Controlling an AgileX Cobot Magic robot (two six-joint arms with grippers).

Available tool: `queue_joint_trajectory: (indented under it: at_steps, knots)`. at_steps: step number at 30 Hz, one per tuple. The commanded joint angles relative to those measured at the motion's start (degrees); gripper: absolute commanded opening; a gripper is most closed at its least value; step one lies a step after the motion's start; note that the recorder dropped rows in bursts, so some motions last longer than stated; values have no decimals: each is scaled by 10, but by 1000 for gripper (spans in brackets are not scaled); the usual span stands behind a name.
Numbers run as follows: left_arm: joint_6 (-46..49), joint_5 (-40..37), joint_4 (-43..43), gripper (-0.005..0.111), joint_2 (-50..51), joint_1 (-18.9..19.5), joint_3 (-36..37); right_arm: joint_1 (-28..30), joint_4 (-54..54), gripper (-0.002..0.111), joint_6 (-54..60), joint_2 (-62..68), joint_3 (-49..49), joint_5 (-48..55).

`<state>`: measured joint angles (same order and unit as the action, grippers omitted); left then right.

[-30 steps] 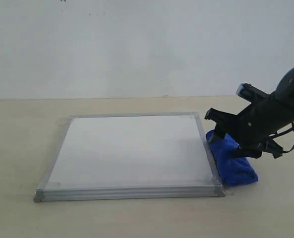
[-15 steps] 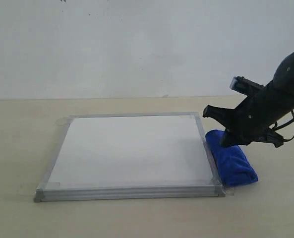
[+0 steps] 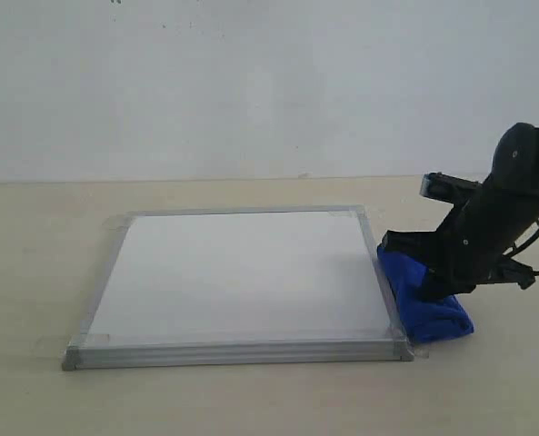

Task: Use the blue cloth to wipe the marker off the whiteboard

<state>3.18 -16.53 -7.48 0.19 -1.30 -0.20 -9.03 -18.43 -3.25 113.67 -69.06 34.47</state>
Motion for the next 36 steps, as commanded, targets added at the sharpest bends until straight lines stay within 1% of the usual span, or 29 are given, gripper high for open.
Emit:
queue_joint_trajectory:
  at_steps: [1, 4, 7, 9, 10, 12, 13, 14, 15, 17, 20, 28, 36]
  knots:
    - [3, 2, 0, 4, -2, 1, 2, 5, 13, 0, 45, -55, -3, 42]
    - [3, 2, 0, 4, -2, 1, 2, 5, 21, 0, 57, -118, 1, 59]
    - [3, 2, 0, 4, -2, 1, 2, 5, 45, 0, 57, -184, 27, 51]
    - [3, 2, 0, 4, -2, 1, 2, 5, 77, 0, 59, -279, 106, 18]
    - [3, 2, 0, 4, -2, 1, 2, 5, 77, 0, 65, -305, 134, 15]
    - [3, 2, 0, 4, -2, 1, 2, 5, 77, 0, 85, -379, 222, -21]
    - [3, 2, 0, 4, -2, 1, 2, 5, 77, 0, 85, -433, 288, -69]
    - [3, 2, 0, 4, -2, 1, 2, 5, 77, 0, 85, -456, 313, -86]
    - [3, 2, 0, 4, -2, 1, 2, 5, 77, 0, 74, -507, 359, -96]
    - [3, 2, 0, 4, -2, 1, 2, 5, 77, 0, 74, -569, 400, -76]
    - [3, 2, 0, 4, -2, 1, 2, 5, 77, 0, 76, -626, 411, -38]
    - [3, 2, 0, 4, -2, 1, 2, 0, 72, 0, 76, -691, 411, -47]
    - [3, 2, 0, 4, -2, 1, 2, -1, 62, 0, 77, -921, 411, -56]
